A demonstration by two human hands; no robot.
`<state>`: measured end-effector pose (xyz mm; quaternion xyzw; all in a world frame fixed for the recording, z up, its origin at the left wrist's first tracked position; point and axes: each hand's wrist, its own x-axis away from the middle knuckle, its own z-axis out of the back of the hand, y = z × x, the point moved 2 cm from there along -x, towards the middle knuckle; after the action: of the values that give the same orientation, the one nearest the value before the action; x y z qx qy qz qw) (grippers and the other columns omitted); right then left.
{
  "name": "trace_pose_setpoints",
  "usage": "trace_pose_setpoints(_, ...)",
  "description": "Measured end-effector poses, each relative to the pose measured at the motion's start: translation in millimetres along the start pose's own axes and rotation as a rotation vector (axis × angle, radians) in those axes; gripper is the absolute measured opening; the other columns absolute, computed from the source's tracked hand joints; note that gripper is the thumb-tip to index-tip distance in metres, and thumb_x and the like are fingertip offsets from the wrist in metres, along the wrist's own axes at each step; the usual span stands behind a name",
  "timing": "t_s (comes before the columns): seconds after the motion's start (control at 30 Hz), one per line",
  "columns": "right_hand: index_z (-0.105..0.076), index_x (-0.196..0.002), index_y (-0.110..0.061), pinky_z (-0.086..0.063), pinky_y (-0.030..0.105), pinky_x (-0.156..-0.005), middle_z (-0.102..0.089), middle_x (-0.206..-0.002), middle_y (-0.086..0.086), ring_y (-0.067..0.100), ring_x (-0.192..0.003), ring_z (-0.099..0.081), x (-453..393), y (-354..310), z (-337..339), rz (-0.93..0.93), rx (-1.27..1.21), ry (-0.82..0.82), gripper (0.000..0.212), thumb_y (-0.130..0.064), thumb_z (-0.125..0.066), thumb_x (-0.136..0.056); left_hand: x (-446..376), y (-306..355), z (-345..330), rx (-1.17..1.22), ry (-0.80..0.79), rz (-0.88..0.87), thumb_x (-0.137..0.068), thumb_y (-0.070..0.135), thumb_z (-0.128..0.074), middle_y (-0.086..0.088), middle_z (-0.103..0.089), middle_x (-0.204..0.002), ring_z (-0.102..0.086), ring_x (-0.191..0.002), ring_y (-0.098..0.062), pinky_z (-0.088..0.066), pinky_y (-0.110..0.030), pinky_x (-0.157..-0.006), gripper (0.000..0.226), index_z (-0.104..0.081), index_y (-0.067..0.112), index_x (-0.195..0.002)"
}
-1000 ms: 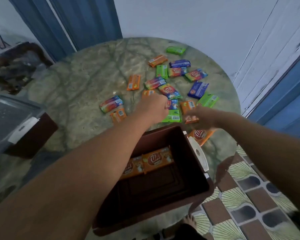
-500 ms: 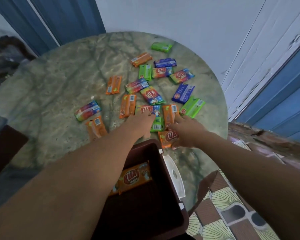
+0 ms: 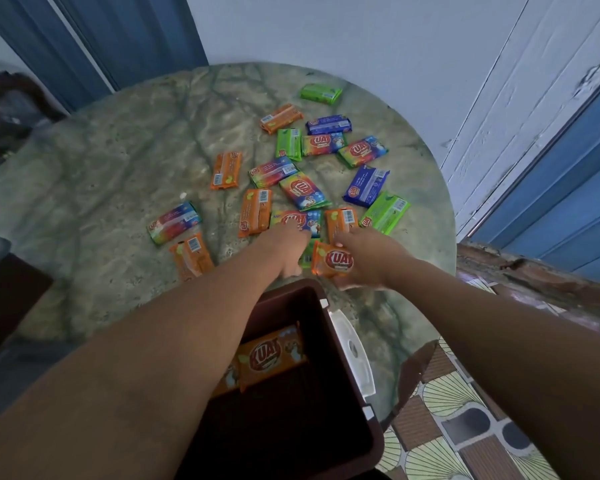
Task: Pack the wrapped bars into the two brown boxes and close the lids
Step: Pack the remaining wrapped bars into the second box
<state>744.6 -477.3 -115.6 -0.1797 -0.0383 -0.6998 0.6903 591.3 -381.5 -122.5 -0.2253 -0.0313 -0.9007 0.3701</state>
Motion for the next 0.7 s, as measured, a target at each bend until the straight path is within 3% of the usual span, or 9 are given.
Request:
trace_pose_setpoints(0.17,-0.046,-0.136,-0.024,-0.057,0.042,-0.085,-0.048,-0.126,0.002,0.024,-0.100,-0.060,-4,-15,10,-0.084,-0.214,0.114,0.079,-0.061,-0.078,-0.073,4,-17,-11,0.083,-0.085,0.116,-0.081,0.042,-0.083,-0.013,-0.053,-0.137,-0.056,-0.121,-0.034,-0.051,-0.045,-0.100,0.074,-0.051,0.011,-0.140)
trace_pose_setpoints(0.27,-0.046,-0.133,-0.022,-0.059,0.044,-0.084,-0.045,-0.120,0.003,0.024,-0.097,-0.060,-5,-30,19,-0.160,-0.316,0.222,0.077,-0.064,-0.073,-0.075,13,-31,-22,0.266,-0.097,0.242,-0.077,0.047,-0.085,-0.019,-0.044,-0.148,-0.056,-0.123,-0.035,-0.052,-0.043,-0.099,0.093,-0.041,0.007,-0.149)
trace_pose_setpoints(0.4,-0.041,-0.130,-0.020,-0.054,0.043,-0.085,-0.043,-0.114,0.005,0.027,-0.097,-0.055,0,-60,35,-0.195,-0.407,0.323,0.075,-0.066,-0.067,-0.077,43,-53,-19,0.565,0.169,0.348,-0.072,0.045,-0.087,-0.011,-0.056,-0.138,-0.060,-0.110,-0.026,-0.051,-0.039,-0.088,0.108,-0.025,0.014,-0.155)
trace_pose_setpoints(0.57,-0.040,-0.114,-0.021,-0.044,0.036,-0.077,-0.054,-0.112,0.004,0.024,-0.097,-0.057,11,-102,46,-0.088,-0.541,0.427,0.066,-0.061,-0.073,-0.073,96,-73,-2,0.651,0.452,0.417,-0.078,0.062,-0.074,-0.004,-0.060,-0.111,-0.064,-0.095,-0.025,-0.057,-0.043,-0.076,0.084,-0.033,0.015,-0.134)
trace_pose_setpoints(0.7,-0.039,-0.113,-0.020,-0.039,0.032,-0.075,-0.054,-0.112,0.003,0.022,-0.098,-0.055,35,-133,42,0.020,-0.575,0.447,0.065,-0.050,-0.080,-0.071,157,-80,0,0.636,0.663,0.417,-0.083,0.053,-0.074,0.000,-0.055,-0.101,-0.058,-0.083,-0.022,-0.038,-0.035,-0.060,0.067,-0.037,0.012,-0.122)
